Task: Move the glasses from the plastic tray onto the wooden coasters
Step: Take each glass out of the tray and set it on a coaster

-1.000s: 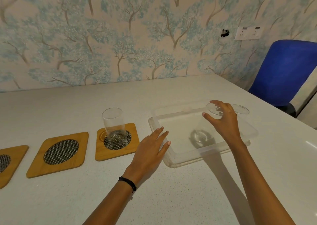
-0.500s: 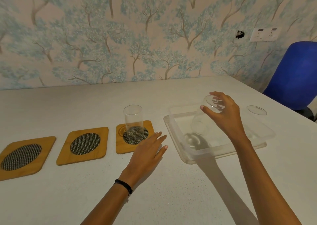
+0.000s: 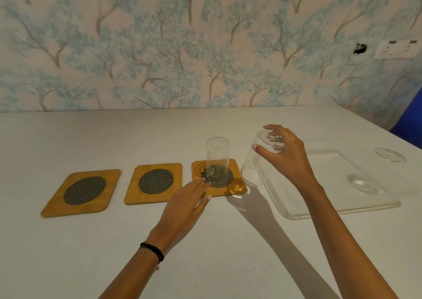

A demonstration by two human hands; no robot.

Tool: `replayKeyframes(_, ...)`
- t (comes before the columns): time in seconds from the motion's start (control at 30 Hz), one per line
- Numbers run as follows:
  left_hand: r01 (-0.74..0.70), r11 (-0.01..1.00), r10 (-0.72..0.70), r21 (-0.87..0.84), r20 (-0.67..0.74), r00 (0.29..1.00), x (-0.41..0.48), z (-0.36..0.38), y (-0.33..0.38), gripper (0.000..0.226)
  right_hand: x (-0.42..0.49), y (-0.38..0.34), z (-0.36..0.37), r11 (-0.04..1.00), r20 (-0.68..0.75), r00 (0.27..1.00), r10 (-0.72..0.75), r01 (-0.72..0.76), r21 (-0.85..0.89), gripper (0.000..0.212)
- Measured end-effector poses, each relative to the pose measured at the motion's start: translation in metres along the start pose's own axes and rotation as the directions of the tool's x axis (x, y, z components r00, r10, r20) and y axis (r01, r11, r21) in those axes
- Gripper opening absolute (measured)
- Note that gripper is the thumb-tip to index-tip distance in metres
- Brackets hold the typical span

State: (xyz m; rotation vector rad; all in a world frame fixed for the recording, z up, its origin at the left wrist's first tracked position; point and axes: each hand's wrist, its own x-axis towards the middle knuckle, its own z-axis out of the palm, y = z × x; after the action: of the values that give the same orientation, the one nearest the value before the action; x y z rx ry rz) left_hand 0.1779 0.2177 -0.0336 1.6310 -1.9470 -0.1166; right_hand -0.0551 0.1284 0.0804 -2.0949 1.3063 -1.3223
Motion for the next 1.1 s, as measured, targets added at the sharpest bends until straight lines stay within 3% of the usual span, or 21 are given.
replayKeyframes(0.67,0.299,0.95,-0.288,0.088,-0.114,0.951,-0.051,-0.059,-0.121,0.045,0.002,-0.07,0.137,0.991,0.23,0.969,-0.091,0.067,0.113,0.051)
replayKeyframes(1.1,0.314,0.923,-0.308,0.224,-0.06,0.949,-0.049,-0.056,-0.131,0.047,0.011,-0.095,0.222,0.988,0.344,0.929,-0.134,0.097,0.124,0.051)
